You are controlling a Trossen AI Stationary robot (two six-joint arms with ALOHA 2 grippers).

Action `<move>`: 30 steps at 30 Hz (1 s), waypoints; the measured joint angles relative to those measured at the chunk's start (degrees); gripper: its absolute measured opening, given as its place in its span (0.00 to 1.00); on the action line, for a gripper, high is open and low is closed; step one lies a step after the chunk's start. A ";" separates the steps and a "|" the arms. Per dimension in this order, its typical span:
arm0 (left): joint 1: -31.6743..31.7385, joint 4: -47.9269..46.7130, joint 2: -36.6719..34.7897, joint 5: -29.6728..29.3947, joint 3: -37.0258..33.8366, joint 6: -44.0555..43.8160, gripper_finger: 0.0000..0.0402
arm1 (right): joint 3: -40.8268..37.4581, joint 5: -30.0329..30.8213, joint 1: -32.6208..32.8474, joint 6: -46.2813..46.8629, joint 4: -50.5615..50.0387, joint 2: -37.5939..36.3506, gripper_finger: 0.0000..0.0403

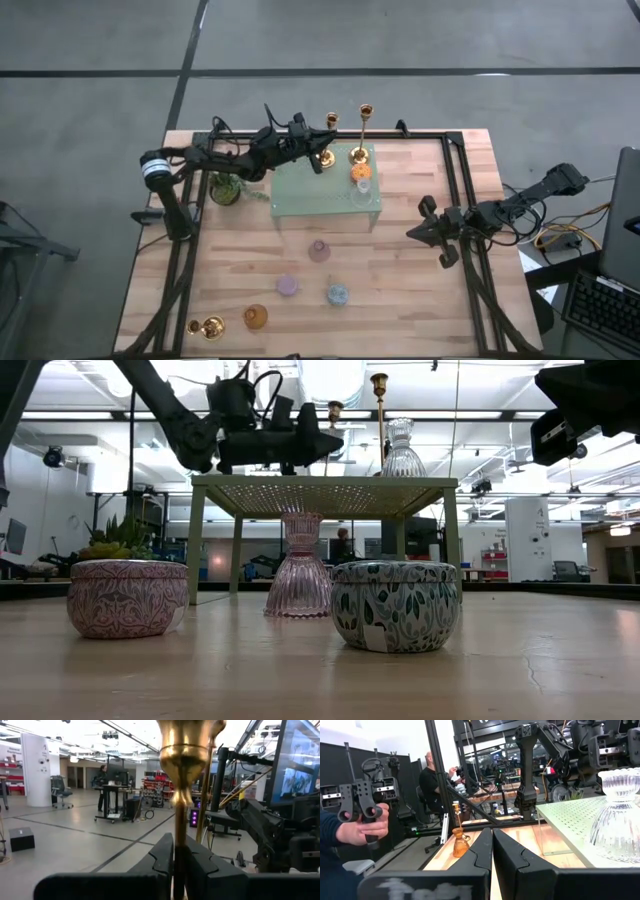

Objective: Pick & Place candle stick holders
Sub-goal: Put the top gold candle holder on the shelf, then put the gold candle holder on the shelf

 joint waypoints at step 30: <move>0.24 -37.35 -12.66 0.63 -0.04 3.75 0.50 | 0.00 0.00 0.00 0.03 -0.02 0.02 0.02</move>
